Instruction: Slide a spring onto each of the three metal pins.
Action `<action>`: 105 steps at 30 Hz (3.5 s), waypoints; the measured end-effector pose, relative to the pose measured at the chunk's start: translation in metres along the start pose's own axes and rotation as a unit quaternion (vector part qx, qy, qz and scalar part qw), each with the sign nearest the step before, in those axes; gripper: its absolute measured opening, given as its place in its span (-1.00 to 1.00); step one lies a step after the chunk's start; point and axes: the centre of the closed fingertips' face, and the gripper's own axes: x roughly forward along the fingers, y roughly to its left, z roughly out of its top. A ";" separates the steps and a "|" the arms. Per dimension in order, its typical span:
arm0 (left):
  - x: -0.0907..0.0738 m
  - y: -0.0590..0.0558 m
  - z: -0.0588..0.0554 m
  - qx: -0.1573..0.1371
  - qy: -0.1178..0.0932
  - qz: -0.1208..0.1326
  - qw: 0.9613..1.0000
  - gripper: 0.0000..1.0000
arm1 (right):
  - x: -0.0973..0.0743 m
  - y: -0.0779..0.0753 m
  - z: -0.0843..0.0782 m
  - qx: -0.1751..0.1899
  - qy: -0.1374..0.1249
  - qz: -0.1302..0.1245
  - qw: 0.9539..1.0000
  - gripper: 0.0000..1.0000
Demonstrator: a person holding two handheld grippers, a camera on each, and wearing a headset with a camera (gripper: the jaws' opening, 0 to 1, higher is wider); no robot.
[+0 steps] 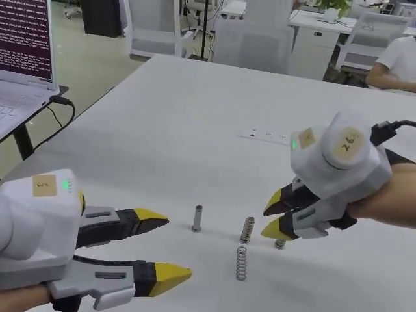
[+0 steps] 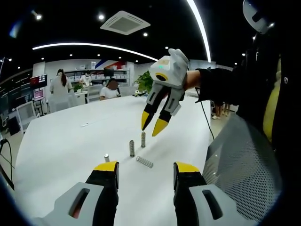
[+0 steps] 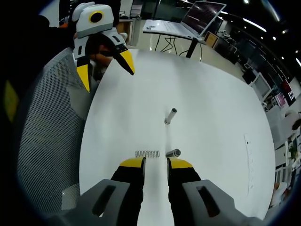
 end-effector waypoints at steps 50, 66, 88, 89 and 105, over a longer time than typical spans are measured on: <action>-0.002 -0.001 0.002 -0.003 -0.001 0.002 1.000 -0.26 | 0.078 0.002 -0.037 0.005 0.024 0.023 0.999 -0.50; -0.004 0.000 0.001 -0.005 0.001 0.006 1.000 -0.29 | 0.087 0.007 -0.024 -0.012 0.017 0.042 0.999 -0.42; -0.005 0.001 0.001 -0.007 -0.002 0.009 1.000 -0.32 | 0.097 0.011 -0.013 -0.090 0.032 0.077 0.992 -0.55; -0.005 0.001 0.001 -0.007 -0.002 0.009 1.000 -0.32 | 0.096 0.013 -0.012 -0.085 0.034 0.082 0.992 -0.58; -0.005 0.002 0.002 -0.003 -0.002 0.008 1.000 -0.33 | 0.094 0.018 -0.017 -0.093 0.052 0.087 0.990 -0.83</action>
